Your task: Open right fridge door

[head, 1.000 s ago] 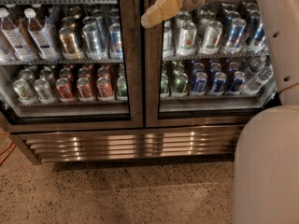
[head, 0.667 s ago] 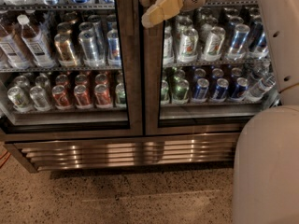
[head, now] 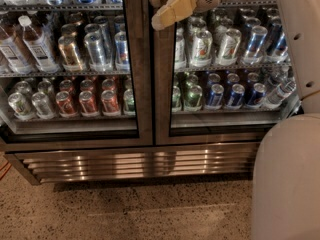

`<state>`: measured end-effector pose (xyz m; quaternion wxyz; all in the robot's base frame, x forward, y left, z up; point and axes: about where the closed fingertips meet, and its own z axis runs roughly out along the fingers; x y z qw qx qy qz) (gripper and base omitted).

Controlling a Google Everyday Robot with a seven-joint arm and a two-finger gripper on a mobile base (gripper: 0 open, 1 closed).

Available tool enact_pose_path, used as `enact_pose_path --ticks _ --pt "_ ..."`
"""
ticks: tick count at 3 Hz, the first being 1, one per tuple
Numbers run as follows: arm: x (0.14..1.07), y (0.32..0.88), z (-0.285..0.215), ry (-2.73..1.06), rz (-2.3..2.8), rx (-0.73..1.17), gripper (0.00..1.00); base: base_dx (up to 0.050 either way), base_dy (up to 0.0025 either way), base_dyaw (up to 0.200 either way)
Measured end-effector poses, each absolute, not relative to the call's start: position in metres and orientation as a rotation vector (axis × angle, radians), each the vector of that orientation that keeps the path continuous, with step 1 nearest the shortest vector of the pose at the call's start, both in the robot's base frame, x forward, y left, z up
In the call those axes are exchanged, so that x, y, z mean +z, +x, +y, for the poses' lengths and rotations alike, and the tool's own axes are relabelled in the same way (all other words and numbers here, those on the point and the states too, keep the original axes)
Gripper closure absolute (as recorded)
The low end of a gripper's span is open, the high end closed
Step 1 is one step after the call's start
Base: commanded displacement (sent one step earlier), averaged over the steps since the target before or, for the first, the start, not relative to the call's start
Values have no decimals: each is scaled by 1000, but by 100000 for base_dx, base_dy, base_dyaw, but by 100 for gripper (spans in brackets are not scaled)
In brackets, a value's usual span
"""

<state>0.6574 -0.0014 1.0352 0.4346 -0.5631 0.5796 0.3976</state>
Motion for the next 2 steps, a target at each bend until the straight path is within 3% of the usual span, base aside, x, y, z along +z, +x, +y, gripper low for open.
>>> enact_pose_path --ticks 2 --pt "1035 655 0 -1400 1445 993 0 0 0 0"
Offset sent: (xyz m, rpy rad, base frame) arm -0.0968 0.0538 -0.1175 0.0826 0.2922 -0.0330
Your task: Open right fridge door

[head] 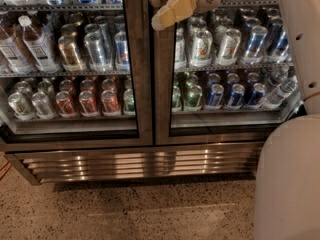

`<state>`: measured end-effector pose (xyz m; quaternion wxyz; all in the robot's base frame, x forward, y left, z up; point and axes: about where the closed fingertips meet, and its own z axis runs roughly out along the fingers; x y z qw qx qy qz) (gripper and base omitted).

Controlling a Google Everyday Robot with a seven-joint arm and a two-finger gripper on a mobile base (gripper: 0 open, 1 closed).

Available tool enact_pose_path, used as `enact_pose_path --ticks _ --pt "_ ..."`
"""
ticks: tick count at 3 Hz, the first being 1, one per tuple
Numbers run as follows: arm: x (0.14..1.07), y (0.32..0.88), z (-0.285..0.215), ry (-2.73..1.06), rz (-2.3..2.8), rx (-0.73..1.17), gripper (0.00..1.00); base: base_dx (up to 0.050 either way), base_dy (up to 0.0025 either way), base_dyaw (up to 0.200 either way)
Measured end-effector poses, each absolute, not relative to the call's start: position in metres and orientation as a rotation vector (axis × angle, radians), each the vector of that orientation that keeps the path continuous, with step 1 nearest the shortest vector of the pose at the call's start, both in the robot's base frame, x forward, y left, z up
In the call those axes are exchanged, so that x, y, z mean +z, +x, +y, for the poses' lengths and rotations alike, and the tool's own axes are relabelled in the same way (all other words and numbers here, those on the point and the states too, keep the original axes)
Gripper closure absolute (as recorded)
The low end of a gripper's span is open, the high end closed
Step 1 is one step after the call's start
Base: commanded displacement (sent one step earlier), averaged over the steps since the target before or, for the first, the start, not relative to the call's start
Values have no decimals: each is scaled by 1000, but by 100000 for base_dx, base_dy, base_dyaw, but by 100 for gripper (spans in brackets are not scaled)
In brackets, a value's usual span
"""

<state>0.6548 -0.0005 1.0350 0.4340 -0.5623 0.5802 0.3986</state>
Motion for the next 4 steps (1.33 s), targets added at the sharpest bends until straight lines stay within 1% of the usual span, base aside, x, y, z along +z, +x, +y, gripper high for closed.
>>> enact_pose_path --ticks 1,3,4 --pt "1035 654 -1 -1397 1449 999 19 0 0 0" --pt "1035 654 -1 -1397 1449 999 64 0 0 0" --pt "1035 654 -1 -1397 1449 999 89 0 0 0"
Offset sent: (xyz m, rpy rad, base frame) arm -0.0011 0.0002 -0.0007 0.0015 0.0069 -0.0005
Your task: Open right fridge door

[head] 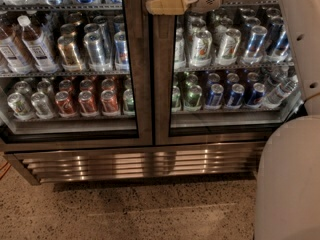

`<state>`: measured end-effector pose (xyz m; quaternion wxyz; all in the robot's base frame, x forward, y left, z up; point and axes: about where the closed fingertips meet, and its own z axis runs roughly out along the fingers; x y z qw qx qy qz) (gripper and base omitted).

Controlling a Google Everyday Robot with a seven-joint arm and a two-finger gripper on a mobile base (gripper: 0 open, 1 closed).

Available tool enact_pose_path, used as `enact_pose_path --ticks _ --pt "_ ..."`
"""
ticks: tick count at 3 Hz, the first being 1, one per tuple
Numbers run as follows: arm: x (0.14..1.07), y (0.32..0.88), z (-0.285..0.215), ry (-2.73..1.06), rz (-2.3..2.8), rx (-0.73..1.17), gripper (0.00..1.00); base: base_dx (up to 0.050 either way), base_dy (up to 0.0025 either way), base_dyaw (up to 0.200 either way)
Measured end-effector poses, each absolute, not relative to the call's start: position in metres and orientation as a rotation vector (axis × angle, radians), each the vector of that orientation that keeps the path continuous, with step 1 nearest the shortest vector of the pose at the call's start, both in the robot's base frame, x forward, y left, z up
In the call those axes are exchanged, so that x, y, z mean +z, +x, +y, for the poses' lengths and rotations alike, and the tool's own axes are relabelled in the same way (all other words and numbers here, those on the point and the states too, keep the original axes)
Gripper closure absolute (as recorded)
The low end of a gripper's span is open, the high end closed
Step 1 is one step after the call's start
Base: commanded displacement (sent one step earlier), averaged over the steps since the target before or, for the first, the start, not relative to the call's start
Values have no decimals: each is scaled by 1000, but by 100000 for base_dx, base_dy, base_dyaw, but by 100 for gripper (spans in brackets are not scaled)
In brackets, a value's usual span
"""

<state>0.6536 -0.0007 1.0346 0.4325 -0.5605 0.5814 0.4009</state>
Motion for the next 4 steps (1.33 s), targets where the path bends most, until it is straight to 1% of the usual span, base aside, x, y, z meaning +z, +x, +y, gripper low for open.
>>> enact_pose_path --ticks 1,2,3,4 --pt "1035 654 -1 -1397 1449 999 100 0 0 0" --pt "1035 654 0 -1397 1449 999 100 0 0 0" --pt "1034 651 -2 -1392 1464 986 100 -3599 2 -16" --pt "1034 651 -2 -1392 1464 986 100 0 0 -20002"
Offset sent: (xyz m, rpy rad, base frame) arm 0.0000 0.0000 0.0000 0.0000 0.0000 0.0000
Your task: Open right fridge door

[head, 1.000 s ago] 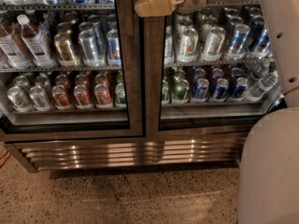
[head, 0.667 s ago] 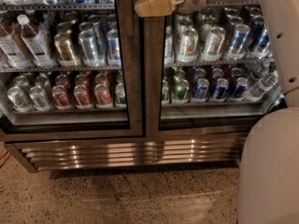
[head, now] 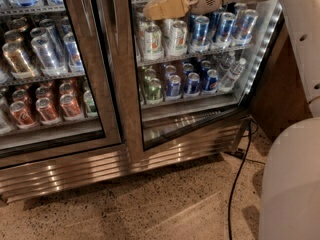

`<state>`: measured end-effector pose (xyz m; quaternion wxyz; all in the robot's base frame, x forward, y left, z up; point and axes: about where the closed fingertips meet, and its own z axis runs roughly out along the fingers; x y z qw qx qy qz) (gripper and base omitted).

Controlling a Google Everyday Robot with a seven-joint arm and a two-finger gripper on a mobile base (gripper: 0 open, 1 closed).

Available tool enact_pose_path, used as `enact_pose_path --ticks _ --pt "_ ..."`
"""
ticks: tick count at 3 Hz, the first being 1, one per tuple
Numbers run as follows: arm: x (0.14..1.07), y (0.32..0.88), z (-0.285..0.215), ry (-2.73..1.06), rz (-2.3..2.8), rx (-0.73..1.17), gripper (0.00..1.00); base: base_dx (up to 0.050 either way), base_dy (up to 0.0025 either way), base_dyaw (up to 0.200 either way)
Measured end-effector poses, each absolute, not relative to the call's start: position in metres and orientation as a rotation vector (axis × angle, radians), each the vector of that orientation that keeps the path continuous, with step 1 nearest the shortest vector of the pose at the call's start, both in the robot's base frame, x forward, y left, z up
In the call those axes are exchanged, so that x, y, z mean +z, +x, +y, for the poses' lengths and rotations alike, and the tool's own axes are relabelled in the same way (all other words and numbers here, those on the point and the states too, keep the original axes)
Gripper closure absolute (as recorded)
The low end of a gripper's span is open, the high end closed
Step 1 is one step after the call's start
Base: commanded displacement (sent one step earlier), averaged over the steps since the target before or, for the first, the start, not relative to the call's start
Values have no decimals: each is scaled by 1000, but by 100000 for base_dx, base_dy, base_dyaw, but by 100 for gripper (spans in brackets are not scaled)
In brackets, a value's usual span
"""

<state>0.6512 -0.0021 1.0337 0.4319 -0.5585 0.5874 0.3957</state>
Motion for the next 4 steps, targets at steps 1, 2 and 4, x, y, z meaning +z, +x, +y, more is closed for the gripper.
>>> enact_pose_path --ticks 1,2,4 --pt "1034 651 -2 -1392 1464 986 100 -4800 1 -7" --pt "1034 651 -2 -1392 1464 986 100 0 0 0" --pt "1046 624 -27 -1367 1484 972 100 0 0 0"
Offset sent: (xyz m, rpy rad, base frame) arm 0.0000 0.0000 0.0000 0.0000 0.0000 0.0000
